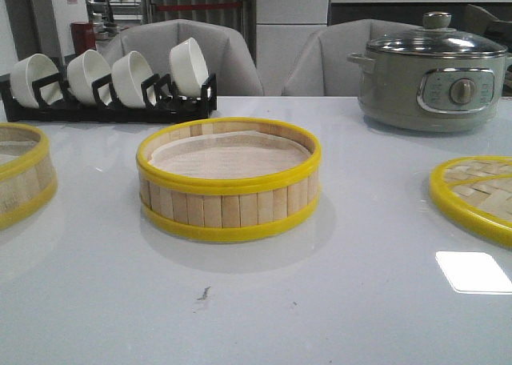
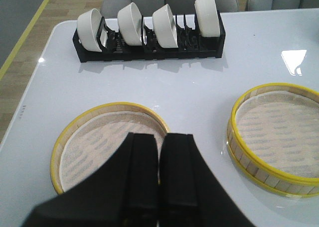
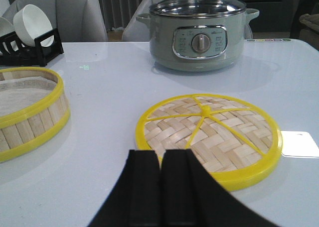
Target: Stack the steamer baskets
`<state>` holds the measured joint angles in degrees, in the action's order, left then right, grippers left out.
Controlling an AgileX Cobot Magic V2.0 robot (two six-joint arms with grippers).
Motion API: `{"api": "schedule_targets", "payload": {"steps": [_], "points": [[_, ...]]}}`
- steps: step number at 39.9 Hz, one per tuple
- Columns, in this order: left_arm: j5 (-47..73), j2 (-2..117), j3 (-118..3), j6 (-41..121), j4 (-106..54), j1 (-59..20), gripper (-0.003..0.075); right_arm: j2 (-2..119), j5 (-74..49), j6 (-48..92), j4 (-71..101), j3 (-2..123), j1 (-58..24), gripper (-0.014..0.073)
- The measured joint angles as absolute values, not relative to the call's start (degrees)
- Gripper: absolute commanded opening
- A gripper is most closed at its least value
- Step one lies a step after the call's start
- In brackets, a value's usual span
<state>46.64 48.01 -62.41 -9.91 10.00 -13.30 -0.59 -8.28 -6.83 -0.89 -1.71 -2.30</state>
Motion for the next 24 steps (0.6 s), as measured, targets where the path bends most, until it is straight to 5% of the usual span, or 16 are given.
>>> {"api": "schedule_targets", "payload": {"steps": [18,24], "points": [[46.3,48.0,-62.4,-9.9,10.0,-13.3,0.0085,-0.6,0.0,-9.4,1.2,-1.3,-2.3,0.0026],[46.3,48.0,-62.4,-9.9,10.0,-13.3,0.0085,0.5,-10.5,-11.5,3.1,8.1,-2.3,0.0026]]}}
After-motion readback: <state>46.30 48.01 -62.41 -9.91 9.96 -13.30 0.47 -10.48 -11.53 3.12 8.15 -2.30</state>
